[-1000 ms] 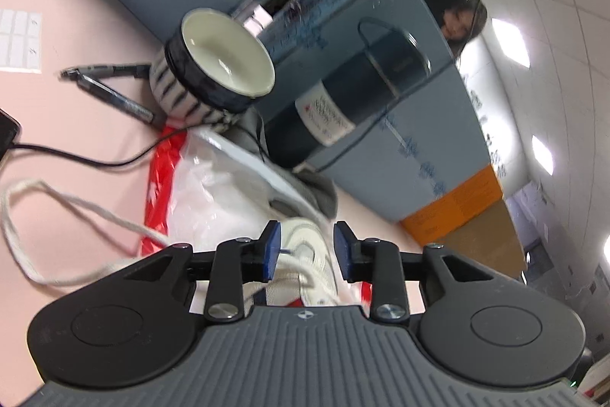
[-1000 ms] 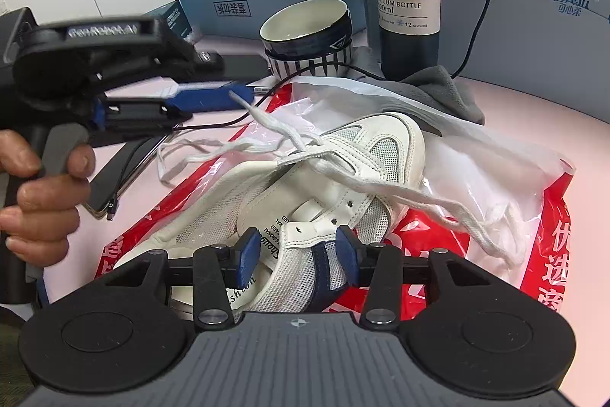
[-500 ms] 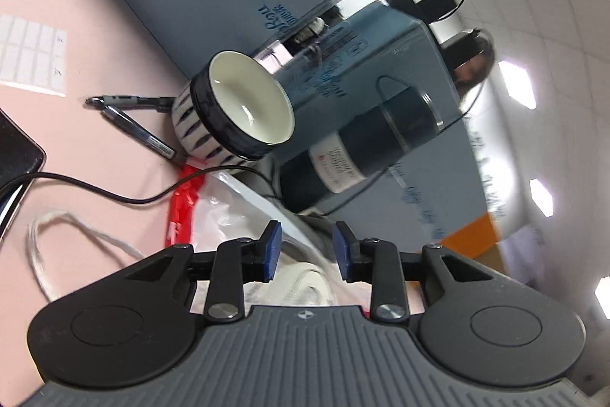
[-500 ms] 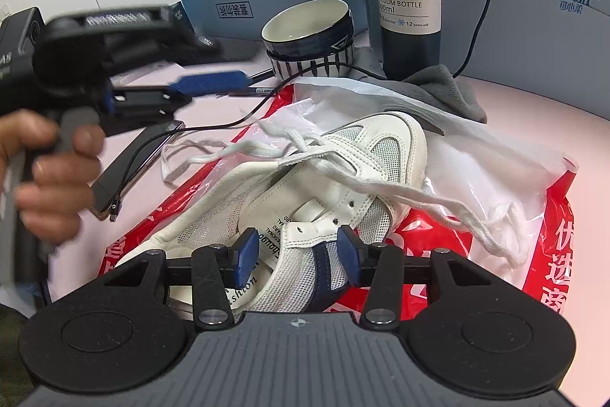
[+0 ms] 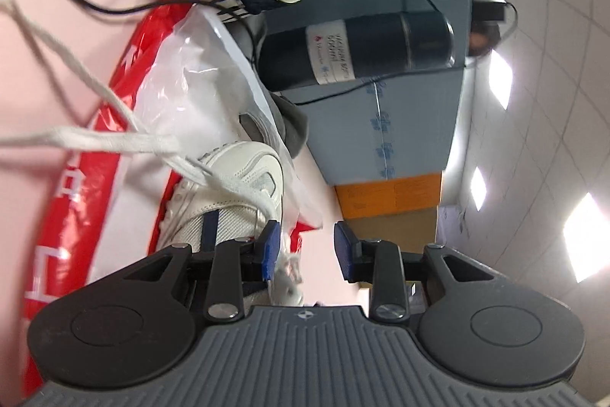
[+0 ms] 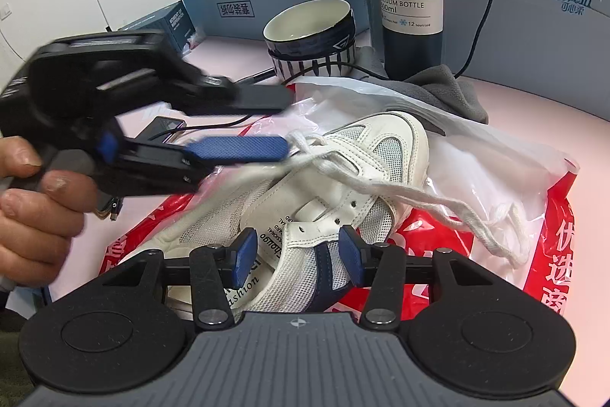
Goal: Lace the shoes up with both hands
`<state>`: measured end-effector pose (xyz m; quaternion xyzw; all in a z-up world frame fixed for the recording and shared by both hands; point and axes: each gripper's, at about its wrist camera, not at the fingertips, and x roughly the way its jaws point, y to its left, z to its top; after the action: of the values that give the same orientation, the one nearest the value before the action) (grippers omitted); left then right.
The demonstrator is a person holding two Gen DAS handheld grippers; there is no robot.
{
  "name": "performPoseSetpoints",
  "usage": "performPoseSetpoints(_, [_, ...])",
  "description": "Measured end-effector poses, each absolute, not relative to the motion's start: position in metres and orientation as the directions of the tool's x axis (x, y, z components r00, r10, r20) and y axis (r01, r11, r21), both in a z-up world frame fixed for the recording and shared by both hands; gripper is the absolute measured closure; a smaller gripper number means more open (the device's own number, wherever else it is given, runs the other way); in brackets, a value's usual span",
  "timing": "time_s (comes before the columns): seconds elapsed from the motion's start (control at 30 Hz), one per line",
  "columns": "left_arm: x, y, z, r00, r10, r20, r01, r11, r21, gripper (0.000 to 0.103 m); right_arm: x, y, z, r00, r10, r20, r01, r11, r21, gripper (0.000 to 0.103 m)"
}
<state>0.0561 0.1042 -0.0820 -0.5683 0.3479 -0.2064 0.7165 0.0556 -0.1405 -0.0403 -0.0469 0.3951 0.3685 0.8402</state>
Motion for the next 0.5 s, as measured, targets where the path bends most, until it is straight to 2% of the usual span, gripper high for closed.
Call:
performPoseSetpoints(0.27, [0.063,0.101,-0.081,0.692,-0.666,-0.278,-0.165,0.228,-0.96,0.072,0.057,-0.141,-0.041,0.414,0.586,-0.697,-0.657,0.722,0.217,0.057])
performPoseSetpoints(0.37, [0.053,0.116,-0.077,0.723,-0.633,-0.275,-0.198,0.19,-0.961,0.065,0.057,-0.142,-0.041,0.413,0.587,-0.697,-0.657,0.722,0.218,0.057])
performPoseSetpoints(0.5, [0.05,0.13,-0.08,0.753,-0.579,-0.313,-0.262,0.172,-0.95,0.064,0.056,-0.141,-0.04,0.414,0.587,-0.696,-0.656,0.723,0.219,0.056])
